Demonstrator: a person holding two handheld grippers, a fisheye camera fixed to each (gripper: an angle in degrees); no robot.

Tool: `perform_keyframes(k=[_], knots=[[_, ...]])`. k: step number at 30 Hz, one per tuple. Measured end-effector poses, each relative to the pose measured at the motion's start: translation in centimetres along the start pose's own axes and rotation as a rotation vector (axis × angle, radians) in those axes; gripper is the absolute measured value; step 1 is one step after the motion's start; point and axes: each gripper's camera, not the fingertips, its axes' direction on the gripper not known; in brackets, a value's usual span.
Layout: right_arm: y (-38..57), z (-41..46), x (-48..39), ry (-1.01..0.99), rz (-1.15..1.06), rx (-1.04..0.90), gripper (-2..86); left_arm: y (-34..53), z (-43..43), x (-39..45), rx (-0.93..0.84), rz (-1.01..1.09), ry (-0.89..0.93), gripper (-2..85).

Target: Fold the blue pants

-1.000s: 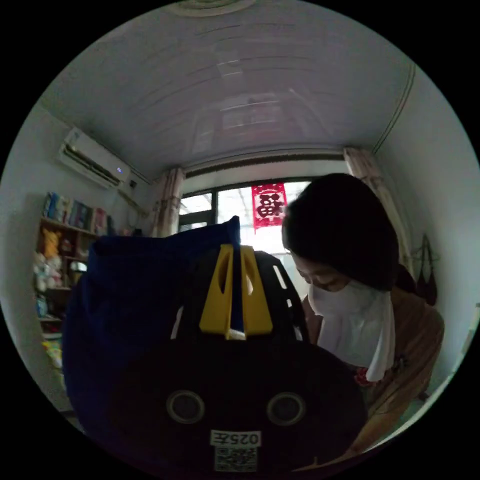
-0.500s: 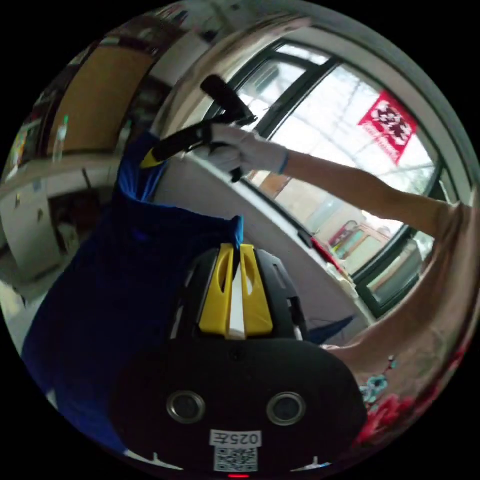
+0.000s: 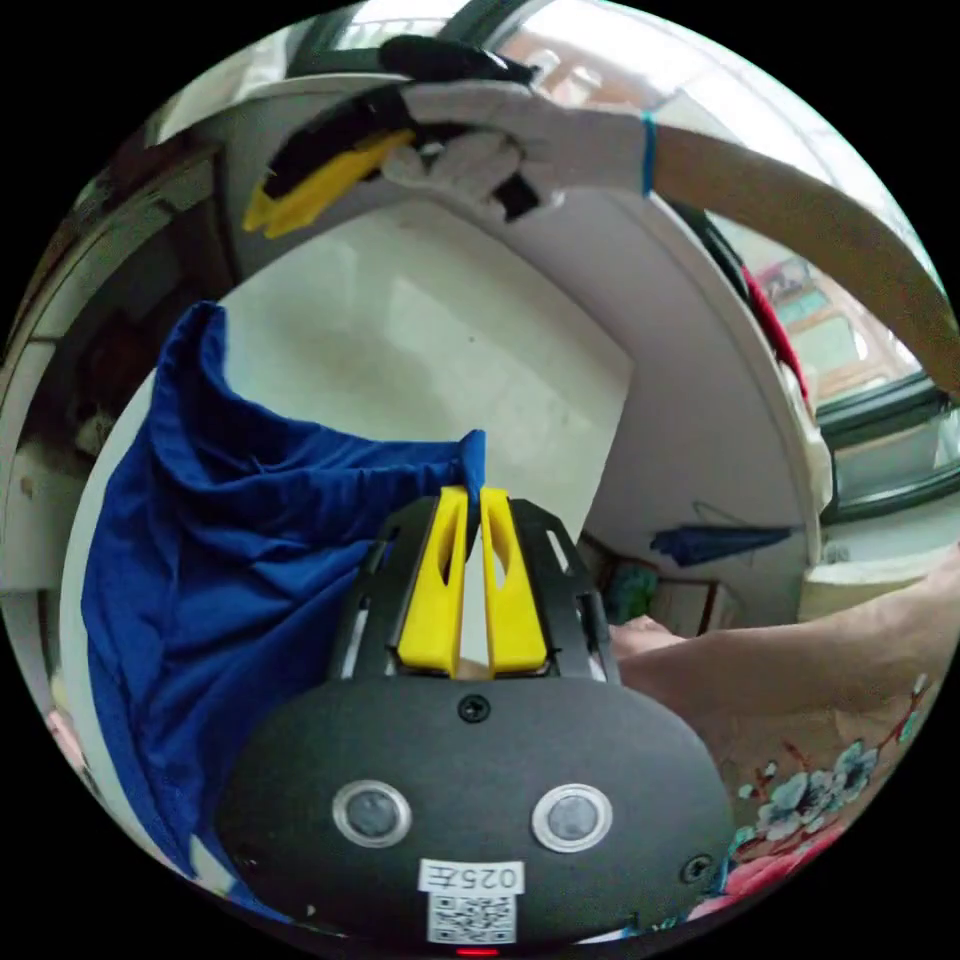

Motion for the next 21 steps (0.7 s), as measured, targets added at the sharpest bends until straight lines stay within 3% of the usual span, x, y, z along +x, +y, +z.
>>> perform_keyframes(k=[3, 6, 8, 13, 17, 21], knots=[[1.1, -1.3, 1.5, -0.037, 0.011, 0.058, 14.9, -2.2, 2.1, 0.9, -0.062, 0.027, 0.002, -1.6], [2.1, 1.2, 2.6, 0.041, 0.055, -0.009, 21.6, -3.4, 3.4, 1.2, -0.097, 0.027, 0.006, -1.6], [2.3, 3.1, 4.0, 0.048, 0.085, -0.039, 22.3, -3.7, 3.5, 1.7, -0.105, 0.05, -0.023, -1.6], [0.2, 3.9, 7.3, -0.062, 0.19, 0.102, 21.3, -4.0, 3.6, 4.4, -0.138, 0.184, -0.173, -1.6], [-3.5, 3.5, 9.4, 0.025, 0.273, 0.146, 17.4, -4.1, 4.2, 7.6, -0.183, 0.335, -0.341, -1.6], [-6.6, 3.7, 14.0, 0.09, 0.326, 0.076, 2.0, -4.1, 4.1, 8.7, -0.213, 0.395, -0.415, -1.5]])
